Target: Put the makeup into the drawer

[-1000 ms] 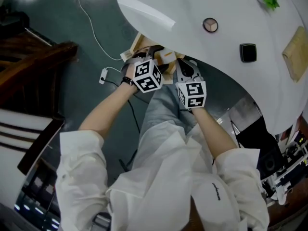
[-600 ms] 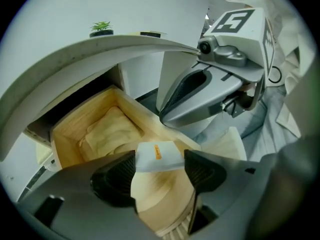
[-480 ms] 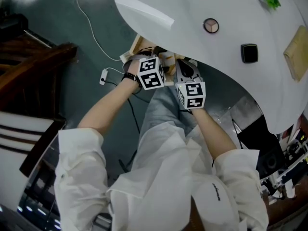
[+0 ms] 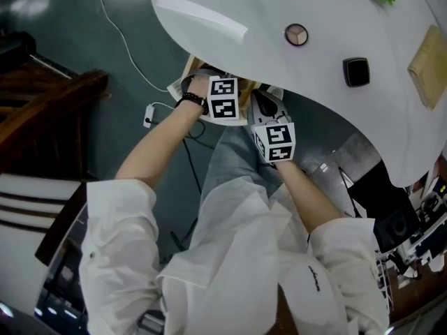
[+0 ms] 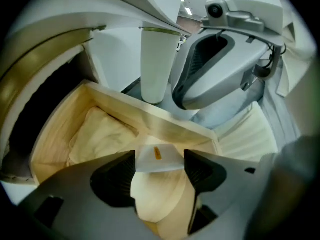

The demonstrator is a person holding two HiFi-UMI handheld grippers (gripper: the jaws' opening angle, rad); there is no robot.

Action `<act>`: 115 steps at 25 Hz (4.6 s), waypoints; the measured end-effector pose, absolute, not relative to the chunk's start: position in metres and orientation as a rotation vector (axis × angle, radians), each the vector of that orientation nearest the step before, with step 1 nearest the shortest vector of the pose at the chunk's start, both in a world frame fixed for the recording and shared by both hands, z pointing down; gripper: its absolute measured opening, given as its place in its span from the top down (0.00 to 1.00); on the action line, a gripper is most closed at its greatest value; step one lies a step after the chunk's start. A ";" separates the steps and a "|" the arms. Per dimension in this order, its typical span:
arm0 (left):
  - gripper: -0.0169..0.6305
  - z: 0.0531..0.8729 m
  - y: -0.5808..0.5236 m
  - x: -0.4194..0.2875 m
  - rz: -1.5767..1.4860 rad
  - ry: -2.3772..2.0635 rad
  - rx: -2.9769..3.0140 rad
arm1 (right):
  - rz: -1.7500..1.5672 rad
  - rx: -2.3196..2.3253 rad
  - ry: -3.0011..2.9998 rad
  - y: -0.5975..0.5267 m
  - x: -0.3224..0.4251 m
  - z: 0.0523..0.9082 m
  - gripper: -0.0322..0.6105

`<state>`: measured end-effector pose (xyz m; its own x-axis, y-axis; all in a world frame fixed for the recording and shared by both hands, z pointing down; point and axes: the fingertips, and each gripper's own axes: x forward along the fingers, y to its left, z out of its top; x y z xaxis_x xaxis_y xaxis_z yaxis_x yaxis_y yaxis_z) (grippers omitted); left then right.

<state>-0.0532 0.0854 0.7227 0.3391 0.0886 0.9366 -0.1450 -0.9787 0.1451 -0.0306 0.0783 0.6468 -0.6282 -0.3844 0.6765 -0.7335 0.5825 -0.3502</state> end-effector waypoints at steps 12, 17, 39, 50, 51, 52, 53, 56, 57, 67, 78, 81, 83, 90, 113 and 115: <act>0.48 0.752 0.101 -0.060 1.779 0.096 2.413 | 0.851 0.898 -2.260 0.081 -0.027 0.649 0.92; 0.47 0.743 0.109 -0.059 1.750 0.139 2.450 | 0.846 0.889 -2.272 0.085 -0.031 0.643 0.92; 0.89 0.471 -0.002 0.013 0.767 -1.067 2.662 | 0.659 1.239 -2.410 0.013 0.058 0.485 0.92; 0.52 0.510 -0.079 0.025 0.816 -1.259 2.385 | 0.635 1.379 -2.390 -0.028 0.089 0.470 0.92; 0.51 0.513 -0.082 0.028 0.833 -1.256 2.372 | 0.639 1.378 -2.387 -0.029 0.089 0.471 0.92; 0.50 0.516 -0.084 0.030 0.852 -1.256 2.358 | 0.644 1.377 -2.384 -0.029 0.089 0.473 0.92; 0.49 0.519 -0.087 0.031 0.869 -1.259 2.343 | 0.650 1.375 -2.382 -0.030 0.089 0.474 0.92; 0.49 0.527 -0.093 0.030 0.901 -1.273 2.304 | 0.669 1.375 -2.376 -0.031 0.089 0.477 0.92; 0.49 0.529 -0.094 0.030 0.904 -1.273 2.294 | 0.673 1.376 -2.373 -0.031 0.089 0.478 0.92; 0.51 0.536 -0.099 0.031 0.892 -1.288 2.259 | 0.673 1.369 -2.362 -0.030 0.093 0.484 0.92; 0.63 0.525 -0.084 0.029 0.869 -1.250 2.336 | 0.678 1.329 -2.376 -0.021 0.082 0.484 0.92; 0.63 0.507 -0.059 0.020 0.843 -1.187 2.436 | 0.668 1.269 -2.406 -0.013 0.069 0.482 0.92; 0.63 0.496 -0.036 0.010 0.848 -1.132 2.494 | 0.665 1.217 -2.427 -0.003 0.057 0.480 0.92; 0.63 0.493 0.040 -0.026 0.979 -1.002 2.538 | 0.666 1.007 -2.463 0.035 0.012 0.496 0.92; 0.63 0.632 0.072 -0.050 1.305 -0.617 2.521 | 0.631 0.836 -2.302 0.060 -0.036 0.619 0.92; 0.63 0.643 0.071 -0.051 1.339 -0.589 2.514 | 0.648 0.858 -2.286 0.058 -0.034 0.629 0.92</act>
<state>-0.0511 0.0709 0.6431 0.5009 -0.2390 0.8319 -0.4514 -0.8922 0.0155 -0.0344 0.0580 0.6287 -0.6072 -0.4106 0.6802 -0.7064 0.6709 -0.2256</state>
